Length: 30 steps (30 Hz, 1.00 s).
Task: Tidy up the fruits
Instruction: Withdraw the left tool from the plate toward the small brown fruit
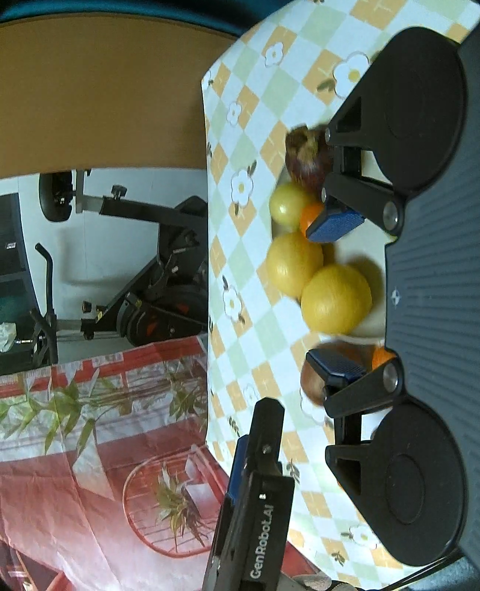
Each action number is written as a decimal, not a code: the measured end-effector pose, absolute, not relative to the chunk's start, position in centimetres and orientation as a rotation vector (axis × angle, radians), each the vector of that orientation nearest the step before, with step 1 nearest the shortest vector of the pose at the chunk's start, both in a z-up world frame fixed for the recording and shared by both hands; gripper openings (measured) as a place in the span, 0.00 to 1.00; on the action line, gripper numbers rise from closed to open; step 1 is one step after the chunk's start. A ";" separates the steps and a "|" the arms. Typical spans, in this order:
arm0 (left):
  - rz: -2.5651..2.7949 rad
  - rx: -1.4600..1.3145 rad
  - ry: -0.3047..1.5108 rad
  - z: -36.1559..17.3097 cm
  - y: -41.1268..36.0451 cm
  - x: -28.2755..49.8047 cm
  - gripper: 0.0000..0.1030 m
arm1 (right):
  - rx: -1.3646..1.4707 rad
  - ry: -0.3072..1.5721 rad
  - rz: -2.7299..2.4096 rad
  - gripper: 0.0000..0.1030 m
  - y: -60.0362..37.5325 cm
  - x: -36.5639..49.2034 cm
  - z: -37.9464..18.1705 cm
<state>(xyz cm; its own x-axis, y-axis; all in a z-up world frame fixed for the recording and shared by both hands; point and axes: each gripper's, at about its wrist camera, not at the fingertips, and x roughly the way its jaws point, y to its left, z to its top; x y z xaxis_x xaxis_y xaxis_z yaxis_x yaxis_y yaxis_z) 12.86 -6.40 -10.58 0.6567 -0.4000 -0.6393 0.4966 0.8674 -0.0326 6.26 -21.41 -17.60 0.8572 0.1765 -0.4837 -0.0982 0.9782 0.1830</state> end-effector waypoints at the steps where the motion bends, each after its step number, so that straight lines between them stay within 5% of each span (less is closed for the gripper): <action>1: -0.504 0.143 0.679 -10.5 -5.8 12.6 0.56 | 0.153 0.521 0.148 0.65 -21.1 6.1 -17.6; 27: -0.305 -0.017 0.626 -12.7 4.6 8.8 0.55 | 0.066 0.611 0.285 0.65 -12.8 4.1 -21.7; 30: -0.325 -0.030 0.645 -13.5 4.5 8.7 0.50 | 0.041 0.618 0.320 0.58 -12.1 4.1 -21.9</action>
